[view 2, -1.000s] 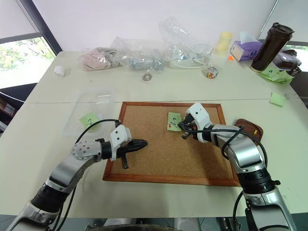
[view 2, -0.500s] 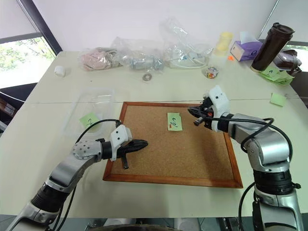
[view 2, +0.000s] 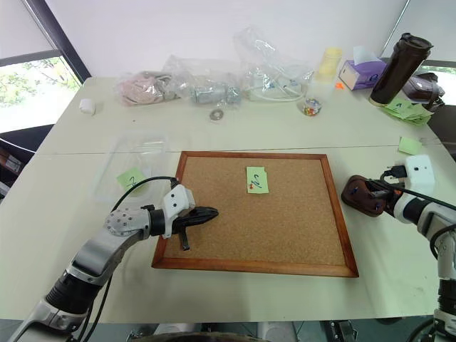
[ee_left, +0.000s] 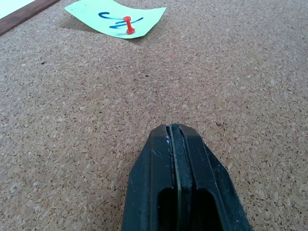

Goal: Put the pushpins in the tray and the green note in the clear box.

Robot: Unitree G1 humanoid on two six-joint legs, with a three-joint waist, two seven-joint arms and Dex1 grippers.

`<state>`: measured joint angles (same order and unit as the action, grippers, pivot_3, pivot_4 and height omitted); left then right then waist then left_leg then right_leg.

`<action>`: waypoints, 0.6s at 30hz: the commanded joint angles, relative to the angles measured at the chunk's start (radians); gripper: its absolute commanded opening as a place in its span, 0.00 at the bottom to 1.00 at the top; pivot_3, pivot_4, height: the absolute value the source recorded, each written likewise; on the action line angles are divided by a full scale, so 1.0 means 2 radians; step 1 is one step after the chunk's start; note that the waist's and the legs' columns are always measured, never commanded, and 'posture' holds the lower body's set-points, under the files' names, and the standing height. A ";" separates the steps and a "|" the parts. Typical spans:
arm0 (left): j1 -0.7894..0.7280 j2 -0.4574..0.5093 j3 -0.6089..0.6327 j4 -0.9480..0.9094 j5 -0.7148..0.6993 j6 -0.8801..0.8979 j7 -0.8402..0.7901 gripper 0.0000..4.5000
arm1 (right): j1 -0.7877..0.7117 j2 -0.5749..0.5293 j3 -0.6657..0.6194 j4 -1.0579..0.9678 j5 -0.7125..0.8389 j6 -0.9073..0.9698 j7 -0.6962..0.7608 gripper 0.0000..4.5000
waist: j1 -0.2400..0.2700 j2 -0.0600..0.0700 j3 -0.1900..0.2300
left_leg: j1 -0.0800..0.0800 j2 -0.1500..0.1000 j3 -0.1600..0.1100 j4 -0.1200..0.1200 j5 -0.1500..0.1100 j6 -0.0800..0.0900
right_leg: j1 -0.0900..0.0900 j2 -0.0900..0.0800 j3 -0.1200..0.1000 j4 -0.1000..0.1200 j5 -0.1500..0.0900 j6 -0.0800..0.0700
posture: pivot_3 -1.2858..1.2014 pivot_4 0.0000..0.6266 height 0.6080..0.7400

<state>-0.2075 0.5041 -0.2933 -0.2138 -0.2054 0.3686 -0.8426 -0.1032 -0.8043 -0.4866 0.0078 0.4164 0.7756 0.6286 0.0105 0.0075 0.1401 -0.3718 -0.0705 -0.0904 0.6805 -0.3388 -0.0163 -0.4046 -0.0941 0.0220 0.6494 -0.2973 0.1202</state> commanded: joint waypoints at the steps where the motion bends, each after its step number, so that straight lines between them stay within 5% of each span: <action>1: 0.009 0.005 -0.016 0.009 0.009 0.016 -0.008 0.00 | -0.001 0.001 -0.005 0.007 -0.002 -0.023 0.000 0.00 | 0.000 0.000 0.000 | 0.000 0.000 0.000 0.000 0.000 0.000 | 0.000 0.000 0.000 0.000 0.000 0.000 | 0.52 0.24 1.00; 3: 0.009 0.006 -0.015 0.007 0.008 0.018 -0.007 0.00 | 0.003 0.005 -0.003 0.012 -0.002 -0.027 0.000 0.00 | 0.000 0.000 0.000 | 0.000 0.000 0.000 0.000 0.000 0.000 | 0.000 0.000 0.000 0.000 0.000 0.000 | 0.52 0.24 1.00; 6: 0.010 0.007 -0.014 0.004 0.007 0.021 -0.006 0.00 | 0.006 0.008 -0.004 0.012 0.004 -0.027 0.002 0.21 | 0.000 0.000 0.000 | 0.000 0.000 0.000 0.000 0.000 0.000 | 0.000 0.000 0.000 0.000 0.000 0.000 | 0.52 0.24 1.00; 13: 0.010 0.008 -0.014 0.002 0.006 0.023 -0.007 0.00 | 0.020 0.005 0.005 0.007 -0.003 -0.032 0.007 1.00 | 0.000 0.000 0.000 | 0.000 0.000 0.000 0.000 0.000 0.000 | 0.000 0.000 0.000 0.000 0.000 0.000 | 0.52 0.24 1.00; 18: 0.010 0.007 -0.015 0.005 0.007 0.020 -0.008 0.00 | 0.025 0.002 0.005 0.002 -0.001 -0.032 0.012 1.00 | 0.000 0.000 0.000 | 0.000 0.000 0.000 0.000 0.000 0.000 | 0.000 0.000 0.000 0.000 0.000 0.000 | 0.52 0.24 1.00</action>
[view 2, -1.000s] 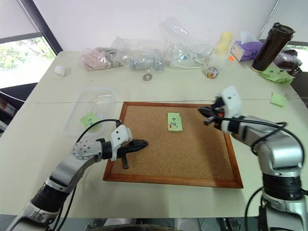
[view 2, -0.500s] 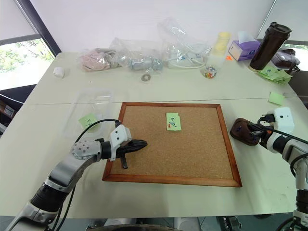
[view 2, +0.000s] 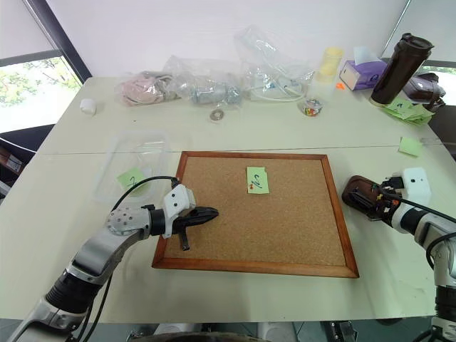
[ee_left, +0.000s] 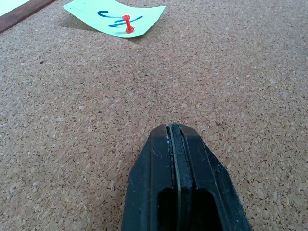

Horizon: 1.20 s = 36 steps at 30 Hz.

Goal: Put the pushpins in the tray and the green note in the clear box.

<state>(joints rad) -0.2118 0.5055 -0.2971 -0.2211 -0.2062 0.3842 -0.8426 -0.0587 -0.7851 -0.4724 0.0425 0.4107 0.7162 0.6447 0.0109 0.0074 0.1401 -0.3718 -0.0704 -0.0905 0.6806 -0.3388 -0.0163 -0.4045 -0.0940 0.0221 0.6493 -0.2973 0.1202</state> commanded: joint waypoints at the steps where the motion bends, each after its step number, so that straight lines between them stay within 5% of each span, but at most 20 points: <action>1: 0.012 0.006 -0.013 0.010 0.008 0.011 -0.008 0.00 | 0.002 -0.009 -0.006 -0.021 0.006 -0.001 0.005 1.00 | 0.000 0.000 0.000 | 0.000 0.000 0.000 0.000 0.000 0.000 | 0.000 0.000 0.000 0.000 0.000 0.000 | 0.52 0.24 1.00; 8: 0.010 0.006 -0.014 0.014 0.008 0.009 -0.009 0.00 | -0.032 -0.020 0.002 -0.135 0.073 0.055 0.027 1.00 | 0.000 0.000 0.000 | 0.000 0.000 0.000 0.000 0.000 0.000 | 0.000 0.000 0.000 0.000 0.000 0.000 | 0.52 0.24 1.00; 15: 0.004 0.004 -0.013 0.019 0.008 0.010 -0.009 0.00 | -0.110 0.045 0.148 -0.223 0.086 0.086 0.001 1.00 | 0.000 0.000 0.000 | 0.000 0.000 0.000 0.000 0.000 0.000 | 0.000 0.000 0.000 0.000 0.000 0.000 | 0.52 0.24 1.00; 22: 0.009 0.005 -0.009 0.009 0.008 0.017 -0.002 0.00 | -0.141 0.104 0.257 -0.185 0.036 0.056 -0.015 1.00 | 0.001 -0.001 0.000 | -0.001 -0.001 -0.001 0.001 0.000 0.000 | 0.000 -0.001 0.000 0.000 0.000 0.000 | 0.52 0.24 1.00; 36: 0.019 0.005 -0.006 -0.001 0.008 0.020 0.003 0.00 | -0.148 0.143 0.288 -0.118 -0.013 0.009 -0.016 1.00 | -0.003 -0.001 0.000 | 0.000 0.000 -0.001 0.000 0.000 0.000 | -0.001 0.000 -0.001 0.000 0.000 0.000 | 0.52 0.24 1.00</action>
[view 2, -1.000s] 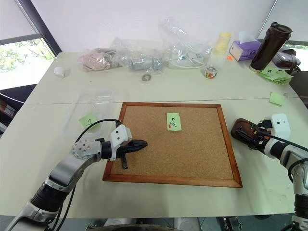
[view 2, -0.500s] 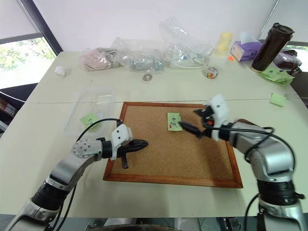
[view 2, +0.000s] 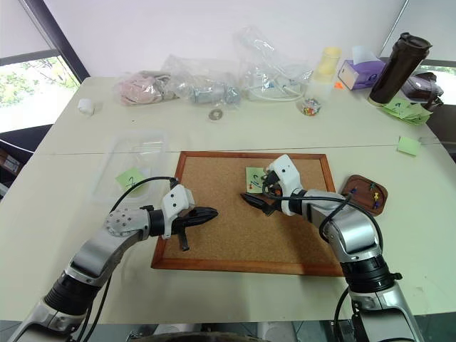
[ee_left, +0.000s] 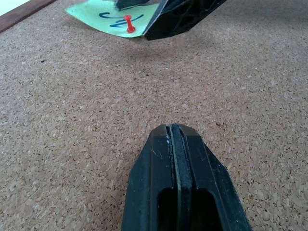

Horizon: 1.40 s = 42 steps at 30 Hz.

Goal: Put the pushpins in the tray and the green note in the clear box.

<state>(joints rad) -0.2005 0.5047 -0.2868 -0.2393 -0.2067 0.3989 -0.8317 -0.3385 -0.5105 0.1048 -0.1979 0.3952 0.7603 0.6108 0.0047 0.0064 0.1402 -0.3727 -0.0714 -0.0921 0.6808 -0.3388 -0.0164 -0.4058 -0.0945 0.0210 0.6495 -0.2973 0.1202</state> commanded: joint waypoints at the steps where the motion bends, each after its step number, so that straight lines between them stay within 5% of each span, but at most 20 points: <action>1: 0.013 0.005 -0.011 0.008 0.008 0.013 -0.002 0.00 | -0.008 0.007 0.000 0.005 -0.007 -0.015 0.002 1.00 | 0.000 0.000 0.000 | 0.000 0.000 0.000 0.000 0.000 0.000 | 0.000 0.000 0.000 0.000 0.000 0.000 | 0.52 0.24 1.00; 8: 0.014 0.005 -0.012 0.006 0.007 0.014 -0.002 0.00 | -0.007 0.012 0.002 0.012 -0.018 -0.021 0.006 1.00 | 0.000 0.000 0.000 | 0.000 0.000 0.000 0.000 0.000 0.000 | 0.000 0.000 0.000 0.000 0.000 0.000 | 0.52 0.24 1.00; 11: 0.014 0.005 -0.012 0.005 0.007 0.015 -0.002 0.00 | -0.005 0.012 0.004 0.014 -0.022 -0.023 0.007 0.83 | 0.000 0.000 0.000 | 0.000 0.000 0.000 0.000 0.000 0.000 | 0.000 0.000 0.000 0.000 0.000 0.000 | 0.52 0.24 1.00; 18: 0.015 0.005 -0.012 0.002 0.007 0.017 -0.001 0.00 | 0.007 0.009 0.017 0.015 -0.043 -0.037 0.010 0.03 | -0.001 0.000 0.000 | 0.000 0.000 0.000 0.000 0.000 0.000 | 0.000 0.000 0.000 0.000 0.000 0.000 | 0.52 0.24 1.00; 19: 0.016 0.005 -0.012 0.001 0.006 0.018 0.000 0.00 | 0.009 0.005 0.022 0.015 -0.049 -0.041 0.011 0.00 | -0.001 0.000 0.000 | 0.000 0.000 0.000 0.000 0.000 0.000 | 0.000 0.000 0.000 0.000 0.000 0.000 | 0.52 0.24 1.00; 27: 0.015 0.006 -0.012 0.000 0.006 0.019 0.000 0.00 | 0.020 -0.002 0.033 0.016 -0.076 -0.074 0.016 0.00 | -0.001 0.000 0.000 | 0.000 0.000 0.000 0.000 0.000 0.000 | 0.000 0.000 0.000 0.000 0.000 0.000 | 0.52 0.24 1.00; 42: 0.017 0.007 -0.013 0.000 0.002 0.023 -0.005 0.00 | 0.012 -0.006 -0.080 -0.119 0.044 0.018 0.012 0.00 | 0.002 0.000 0.000 | 0.000 0.000 0.000 0.000 0.000 0.000 | 0.000 0.000 0.000 0.000 0.000 0.000 | 0.52 0.24 1.00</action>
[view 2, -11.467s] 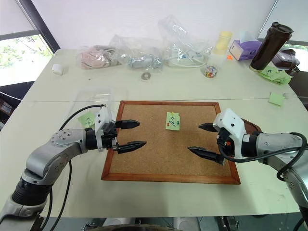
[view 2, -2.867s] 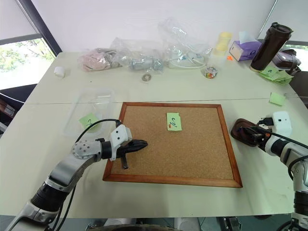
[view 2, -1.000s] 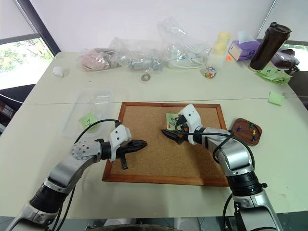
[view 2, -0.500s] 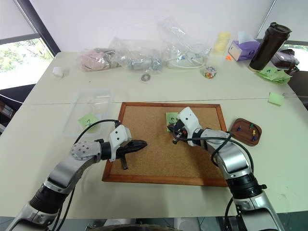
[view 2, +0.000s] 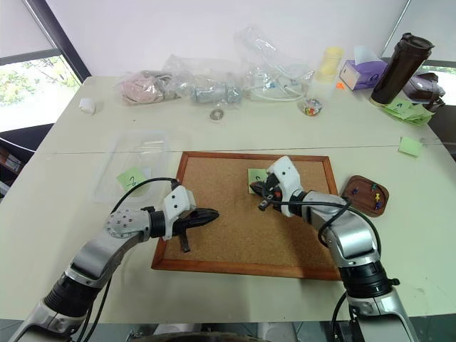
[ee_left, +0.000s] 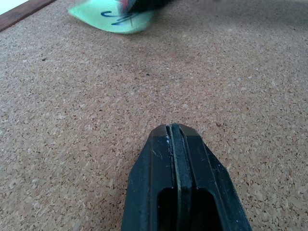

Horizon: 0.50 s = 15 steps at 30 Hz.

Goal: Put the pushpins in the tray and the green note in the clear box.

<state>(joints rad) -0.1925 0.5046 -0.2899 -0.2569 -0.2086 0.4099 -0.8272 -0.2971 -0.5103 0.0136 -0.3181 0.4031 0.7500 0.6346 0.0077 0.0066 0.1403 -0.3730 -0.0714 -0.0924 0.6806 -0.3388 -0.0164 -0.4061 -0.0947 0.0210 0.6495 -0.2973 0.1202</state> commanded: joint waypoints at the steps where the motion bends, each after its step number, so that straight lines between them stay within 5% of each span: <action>1: 0.013 0.007 -0.012 0.009 0.003 0.018 -0.007 0.00 | -0.008 -0.009 -0.039 -0.068 0.047 0.031 0.000 0.00 | 0.000 0.000 0.000 | 0.000 0.000 0.000 0.000 0.000 0.000 | 0.000 0.000 0.000 0.000 0.000 0.000 | 0.52 0.24 1.00; 9: 0.006 0.005 -0.014 0.018 0.005 0.013 -0.010 0.00 | 0.007 -0.039 -0.064 -0.109 0.072 0.058 -0.005 0.00 | 0.000 0.000 0.000 | 0.000 0.000 0.000 0.000 0.000 0.000 | 0.000 0.000 0.000 0.000 0.000 0.000 | 0.52 0.24 1.00; 15: 0.005 0.004 -0.015 0.022 0.007 0.008 -0.011 0.00 | 0.033 -0.071 -0.195 -0.017 0.074 0.048 -0.021 0.00 | 0.003 0.000 0.000 | 0.000 0.000 0.000 0.000 0.000 0.000 | 0.001 0.000 0.000 0.000 0.000 0.000 | 0.52 0.24 1.00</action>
<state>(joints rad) -0.2062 0.5006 -0.2992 -0.2428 -0.2087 0.4055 -0.8367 -0.2478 -0.6240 -0.2917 -0.3909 0.5599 0.8660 0.5980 0.0144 0.0063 0.1403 -0.3728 -0.0721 -0.0926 0.6809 -0.3390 -0.0161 -0.4047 -0.0952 0.0211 0.6491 -0.2973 0.1202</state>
